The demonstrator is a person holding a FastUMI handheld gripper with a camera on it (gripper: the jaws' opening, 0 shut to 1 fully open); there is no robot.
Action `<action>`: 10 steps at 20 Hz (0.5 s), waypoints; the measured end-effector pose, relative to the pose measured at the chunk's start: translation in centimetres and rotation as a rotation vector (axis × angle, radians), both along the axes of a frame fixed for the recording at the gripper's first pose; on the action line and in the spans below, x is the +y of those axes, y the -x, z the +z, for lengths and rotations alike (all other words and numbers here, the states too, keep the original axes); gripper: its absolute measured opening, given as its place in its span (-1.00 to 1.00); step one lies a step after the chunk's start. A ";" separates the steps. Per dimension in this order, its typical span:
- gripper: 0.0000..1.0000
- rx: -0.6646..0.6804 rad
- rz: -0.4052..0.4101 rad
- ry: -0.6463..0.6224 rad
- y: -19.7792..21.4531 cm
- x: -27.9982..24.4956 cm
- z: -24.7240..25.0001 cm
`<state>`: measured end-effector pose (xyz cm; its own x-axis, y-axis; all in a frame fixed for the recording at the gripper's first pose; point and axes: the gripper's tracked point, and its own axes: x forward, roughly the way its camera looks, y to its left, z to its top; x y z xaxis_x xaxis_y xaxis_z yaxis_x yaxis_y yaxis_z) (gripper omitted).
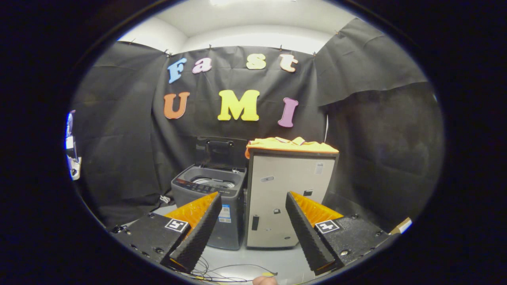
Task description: Put the clothes into the washing machine and then close the washing machine lid.
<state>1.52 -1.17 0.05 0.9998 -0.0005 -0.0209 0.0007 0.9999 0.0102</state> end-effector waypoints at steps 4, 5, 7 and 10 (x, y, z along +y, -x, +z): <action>1.00 0.001 -0.016 0.001 0.0 -0.1 0.2; 1.00 0.003 -0.019 0.001 0.0 -0.1 0.3; 1.00 0.002 -0.024 0.012 -0.2 -0.1 0.6; 1.00 -0.005 -0.026 0.023 -0.9 -0.2 1.4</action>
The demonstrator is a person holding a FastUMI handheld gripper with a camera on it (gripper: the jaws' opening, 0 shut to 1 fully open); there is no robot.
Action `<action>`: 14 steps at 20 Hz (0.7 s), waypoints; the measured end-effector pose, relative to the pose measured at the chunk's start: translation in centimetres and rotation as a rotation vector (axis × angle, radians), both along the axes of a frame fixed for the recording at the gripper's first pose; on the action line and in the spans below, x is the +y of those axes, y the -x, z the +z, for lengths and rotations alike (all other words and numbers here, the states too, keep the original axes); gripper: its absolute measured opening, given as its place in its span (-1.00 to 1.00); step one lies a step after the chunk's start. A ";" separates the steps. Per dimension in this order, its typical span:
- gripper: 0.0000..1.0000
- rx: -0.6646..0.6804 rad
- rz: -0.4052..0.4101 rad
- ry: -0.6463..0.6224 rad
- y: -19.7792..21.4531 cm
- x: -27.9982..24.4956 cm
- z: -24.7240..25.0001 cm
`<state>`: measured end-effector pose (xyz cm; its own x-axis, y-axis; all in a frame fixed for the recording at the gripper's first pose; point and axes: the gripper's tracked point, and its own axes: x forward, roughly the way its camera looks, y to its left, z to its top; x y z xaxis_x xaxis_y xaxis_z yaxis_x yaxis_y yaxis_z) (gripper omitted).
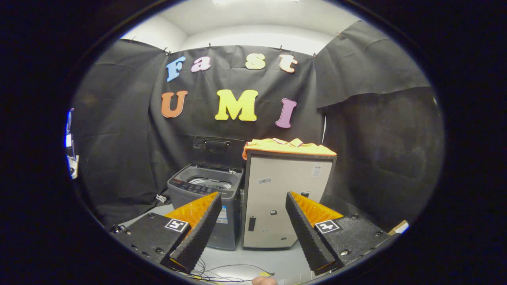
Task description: Put the clothes into the washing machine and then close the washing machine lid.
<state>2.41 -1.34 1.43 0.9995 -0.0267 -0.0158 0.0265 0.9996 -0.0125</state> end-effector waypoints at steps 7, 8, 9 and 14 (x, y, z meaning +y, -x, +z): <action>1.00 -0.031 -0.046 0.000 -5.5 -3.5 4.7; 1.00 -0.021 -0.058 -0.007 -6.8 -4.4 5.3; 1.00 -0.020 -0.065 -0.024 -8.2 -5.1 6.2; 1.00 -0.055 -0.116 -0.048 -16.2 -9.7 10.0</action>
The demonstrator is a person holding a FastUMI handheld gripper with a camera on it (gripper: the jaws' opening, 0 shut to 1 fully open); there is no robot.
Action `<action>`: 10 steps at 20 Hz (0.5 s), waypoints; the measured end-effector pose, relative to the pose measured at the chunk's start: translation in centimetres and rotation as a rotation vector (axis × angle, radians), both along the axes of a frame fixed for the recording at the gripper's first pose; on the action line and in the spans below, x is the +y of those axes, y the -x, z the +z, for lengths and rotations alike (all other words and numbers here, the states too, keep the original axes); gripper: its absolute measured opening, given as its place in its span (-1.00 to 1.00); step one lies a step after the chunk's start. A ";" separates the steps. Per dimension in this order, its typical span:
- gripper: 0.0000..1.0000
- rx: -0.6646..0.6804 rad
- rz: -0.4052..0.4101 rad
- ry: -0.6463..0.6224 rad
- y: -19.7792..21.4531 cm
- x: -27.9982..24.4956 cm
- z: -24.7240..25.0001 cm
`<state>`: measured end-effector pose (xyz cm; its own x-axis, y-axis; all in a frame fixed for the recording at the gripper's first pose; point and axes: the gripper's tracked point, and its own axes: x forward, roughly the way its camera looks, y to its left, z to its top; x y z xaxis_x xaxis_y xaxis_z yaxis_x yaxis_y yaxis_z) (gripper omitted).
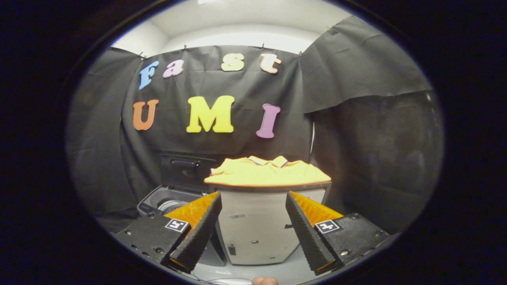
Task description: Put the clothes into the washing machine and then close the washing machine lid.
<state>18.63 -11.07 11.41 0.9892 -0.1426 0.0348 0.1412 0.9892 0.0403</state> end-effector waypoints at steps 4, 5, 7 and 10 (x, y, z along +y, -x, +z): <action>1.00 -0.004 -0.029 0.015 -7.4 -3.6 2.4; 1.00 -0.002 -0.027 0.011 -9.1 -4.2 3.0; 1.00 0.018 -0.009 0.000 -12.5 -5.2 4.1; 1.00 0.087 0.037 -0.032 -17.1 -6.3 5.3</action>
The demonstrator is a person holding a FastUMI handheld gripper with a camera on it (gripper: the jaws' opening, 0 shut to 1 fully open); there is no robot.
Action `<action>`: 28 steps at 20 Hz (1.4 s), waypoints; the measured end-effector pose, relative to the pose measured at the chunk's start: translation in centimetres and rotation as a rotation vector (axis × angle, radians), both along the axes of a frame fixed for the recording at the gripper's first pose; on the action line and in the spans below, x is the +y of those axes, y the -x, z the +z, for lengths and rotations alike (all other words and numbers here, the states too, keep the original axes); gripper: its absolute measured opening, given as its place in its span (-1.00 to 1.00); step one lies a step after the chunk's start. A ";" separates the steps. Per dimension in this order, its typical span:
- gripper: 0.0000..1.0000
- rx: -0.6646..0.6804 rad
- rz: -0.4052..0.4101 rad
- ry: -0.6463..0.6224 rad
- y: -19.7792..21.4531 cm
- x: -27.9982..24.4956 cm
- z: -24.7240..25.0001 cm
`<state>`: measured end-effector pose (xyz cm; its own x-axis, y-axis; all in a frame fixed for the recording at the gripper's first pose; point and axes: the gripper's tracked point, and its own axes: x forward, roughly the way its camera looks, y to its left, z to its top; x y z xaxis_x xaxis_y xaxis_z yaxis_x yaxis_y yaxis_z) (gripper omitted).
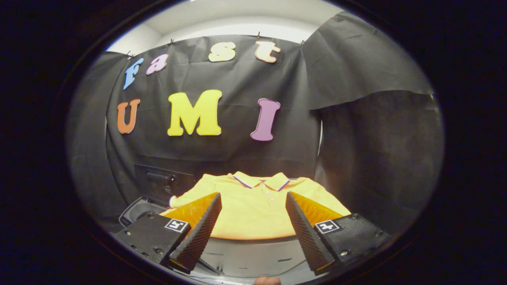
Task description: Put the clothes into the washing machine and then close the washing machine lid.
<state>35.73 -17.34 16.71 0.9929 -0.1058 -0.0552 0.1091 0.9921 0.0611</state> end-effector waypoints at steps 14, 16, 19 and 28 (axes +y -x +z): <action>1.00 0.411 0.071 -0.001 -12.2 -3.7 -2.6; 1.00 0.472 0.074 -0.010 -12.6 -4.0 -3.9; 1.00 0.535 0.088 0.021 -12.6 -3.9 -5.5; 0.98 0.616 0.110 -0.047 -12.1 -3.6 -7.0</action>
